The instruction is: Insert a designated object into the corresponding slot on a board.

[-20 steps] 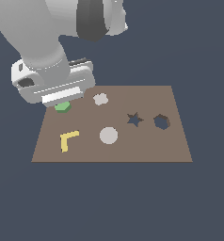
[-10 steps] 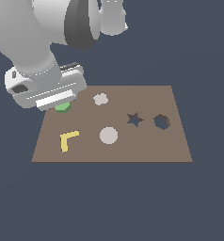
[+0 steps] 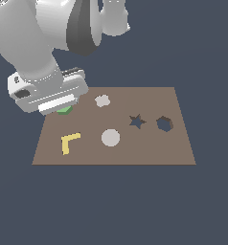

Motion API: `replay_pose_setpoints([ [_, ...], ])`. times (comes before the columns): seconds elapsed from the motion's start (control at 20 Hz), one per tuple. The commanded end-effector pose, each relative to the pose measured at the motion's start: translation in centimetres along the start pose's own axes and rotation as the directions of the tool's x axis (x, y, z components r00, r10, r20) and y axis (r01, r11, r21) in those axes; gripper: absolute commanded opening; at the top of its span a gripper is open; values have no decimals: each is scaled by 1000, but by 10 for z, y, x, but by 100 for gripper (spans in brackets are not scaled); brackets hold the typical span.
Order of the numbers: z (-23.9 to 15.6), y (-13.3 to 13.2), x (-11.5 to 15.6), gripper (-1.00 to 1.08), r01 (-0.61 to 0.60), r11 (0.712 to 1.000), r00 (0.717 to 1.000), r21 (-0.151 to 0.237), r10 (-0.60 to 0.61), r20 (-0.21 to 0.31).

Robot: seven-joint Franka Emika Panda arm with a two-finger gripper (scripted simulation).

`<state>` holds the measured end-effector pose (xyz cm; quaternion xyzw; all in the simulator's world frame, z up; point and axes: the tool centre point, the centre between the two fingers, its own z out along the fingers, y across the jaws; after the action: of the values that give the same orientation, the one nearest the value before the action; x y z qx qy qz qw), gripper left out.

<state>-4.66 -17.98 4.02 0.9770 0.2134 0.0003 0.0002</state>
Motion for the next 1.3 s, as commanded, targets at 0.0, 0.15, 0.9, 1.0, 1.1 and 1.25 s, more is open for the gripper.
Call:
replay_pose_setpoints([
  [0.0, 7, 0, 0, 100, 1, 1000, 1000, 1, -1, 0],
  [0.15, 10, 0, 0, 100, 1, 1000, 1000, 1, -1, 0],
  [0.9, 5, 0, 0, -100, 2, 1000, 1000, 0, -2, 0],
  [1.0, 7, 0, 1, -100, 3, 1000, 1000, 1, -3, 1],
  [1.1, 7, -3, 4, -100, 12, 1000, 1000, 1, -12, 1],
  [1.25, 6, -12, 17, -100, 41, 999, 999, 1, -41, 1],
])
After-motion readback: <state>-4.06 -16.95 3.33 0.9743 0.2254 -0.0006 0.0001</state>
